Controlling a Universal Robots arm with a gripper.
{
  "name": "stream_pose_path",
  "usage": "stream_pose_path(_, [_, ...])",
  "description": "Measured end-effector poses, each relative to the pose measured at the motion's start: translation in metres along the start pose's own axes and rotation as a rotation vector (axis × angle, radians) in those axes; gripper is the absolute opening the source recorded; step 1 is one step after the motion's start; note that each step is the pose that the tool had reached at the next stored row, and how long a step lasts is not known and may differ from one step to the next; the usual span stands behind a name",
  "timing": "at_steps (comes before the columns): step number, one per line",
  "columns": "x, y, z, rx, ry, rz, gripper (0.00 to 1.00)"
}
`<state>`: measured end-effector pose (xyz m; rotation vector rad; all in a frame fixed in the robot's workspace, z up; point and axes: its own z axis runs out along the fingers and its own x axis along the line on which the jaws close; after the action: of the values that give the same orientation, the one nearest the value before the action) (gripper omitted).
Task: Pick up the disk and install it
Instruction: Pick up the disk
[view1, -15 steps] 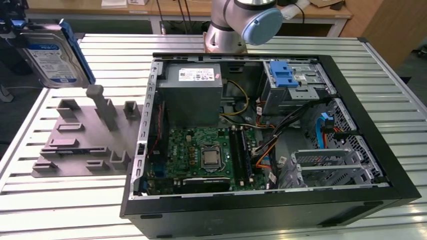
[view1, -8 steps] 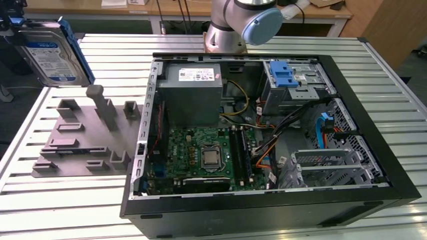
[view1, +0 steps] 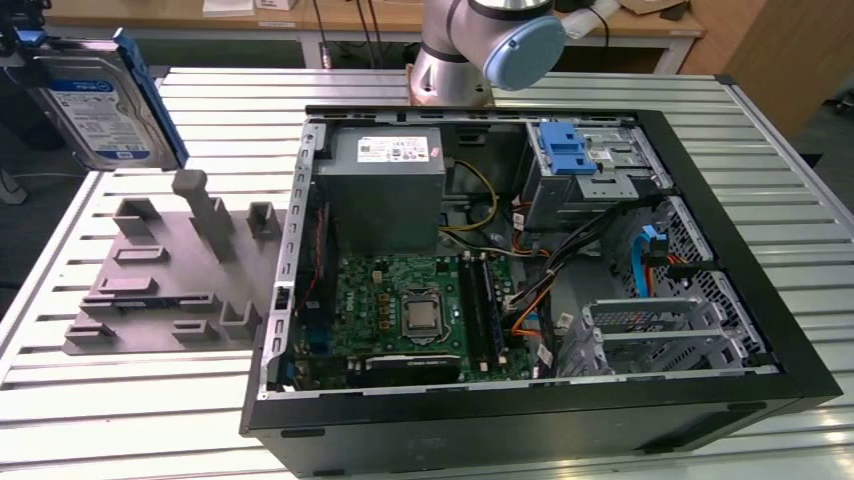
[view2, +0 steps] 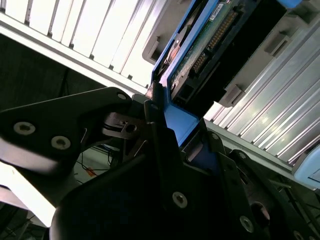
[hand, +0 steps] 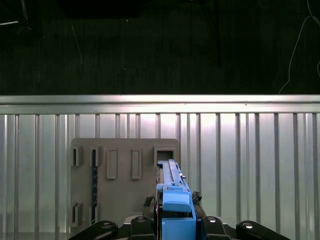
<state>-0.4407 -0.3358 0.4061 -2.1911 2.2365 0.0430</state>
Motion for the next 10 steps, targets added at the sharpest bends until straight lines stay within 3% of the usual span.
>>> stream_pose_path(10, [-0.0001,0.0,-0.0047,-0.0001,0.0,0.0,0.37])
